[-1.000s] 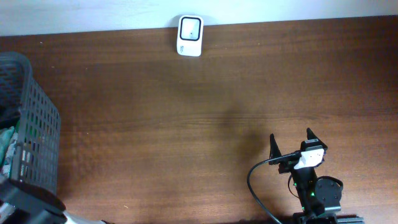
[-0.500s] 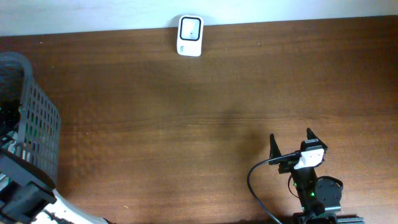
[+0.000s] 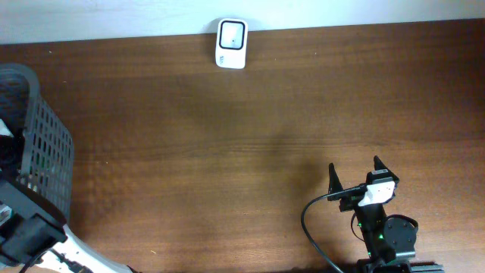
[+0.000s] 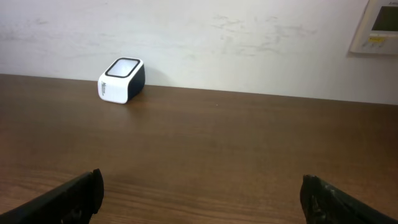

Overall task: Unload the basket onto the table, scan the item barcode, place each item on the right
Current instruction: 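Reach the left gripper into the basket and grasp the green-lidded jar, then carry the green jar with the left gripper and set it mid-table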

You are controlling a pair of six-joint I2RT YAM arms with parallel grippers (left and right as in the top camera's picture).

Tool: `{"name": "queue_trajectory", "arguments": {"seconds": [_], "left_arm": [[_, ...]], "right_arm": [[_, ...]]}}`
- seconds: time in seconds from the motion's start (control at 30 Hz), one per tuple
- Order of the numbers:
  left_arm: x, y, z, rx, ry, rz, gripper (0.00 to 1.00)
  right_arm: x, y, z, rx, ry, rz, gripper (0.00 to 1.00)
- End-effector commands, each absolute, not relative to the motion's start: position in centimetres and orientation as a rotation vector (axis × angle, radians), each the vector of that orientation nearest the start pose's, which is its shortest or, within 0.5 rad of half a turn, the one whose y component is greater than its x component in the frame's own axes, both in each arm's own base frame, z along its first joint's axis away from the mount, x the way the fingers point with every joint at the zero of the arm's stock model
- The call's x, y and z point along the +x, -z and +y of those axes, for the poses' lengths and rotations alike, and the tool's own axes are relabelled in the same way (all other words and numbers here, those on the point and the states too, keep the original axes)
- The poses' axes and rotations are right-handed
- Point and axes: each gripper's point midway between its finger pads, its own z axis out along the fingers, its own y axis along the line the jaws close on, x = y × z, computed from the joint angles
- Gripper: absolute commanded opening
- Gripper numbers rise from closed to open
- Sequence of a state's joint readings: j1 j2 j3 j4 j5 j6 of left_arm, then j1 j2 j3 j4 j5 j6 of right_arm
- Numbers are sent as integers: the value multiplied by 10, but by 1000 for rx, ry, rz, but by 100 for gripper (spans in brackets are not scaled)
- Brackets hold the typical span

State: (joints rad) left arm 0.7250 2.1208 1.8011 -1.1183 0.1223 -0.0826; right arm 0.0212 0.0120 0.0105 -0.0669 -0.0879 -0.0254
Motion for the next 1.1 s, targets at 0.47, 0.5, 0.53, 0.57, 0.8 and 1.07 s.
{"name": "queue_trajectory", "arguments": {"seconds": [0.47,0.5,0.53,0.57,0.8,1.07], "left_arm": [[370,-244,278,-1072,146,2503,43],[371,-263,273,-1043,167,2472,42],[371,-281,265,-1014,193,2443,42],[369,-299,258,-986,207,2415,42],[363,-413,158,-624,339,2229,41],[408,-378,-72,53,359,2478,42]], "right_arm": [[245,-157,23,-109,-84,1640,98],[245,-157,23,-109,-84,1640,98],[245,-157,23,-109,-84,1640,98],[245,-157,23,-108,-84,1640,98],[245,-157,23,-108,-84,1640,98],[245,-157,23,-109,-84,1640,98]]}}
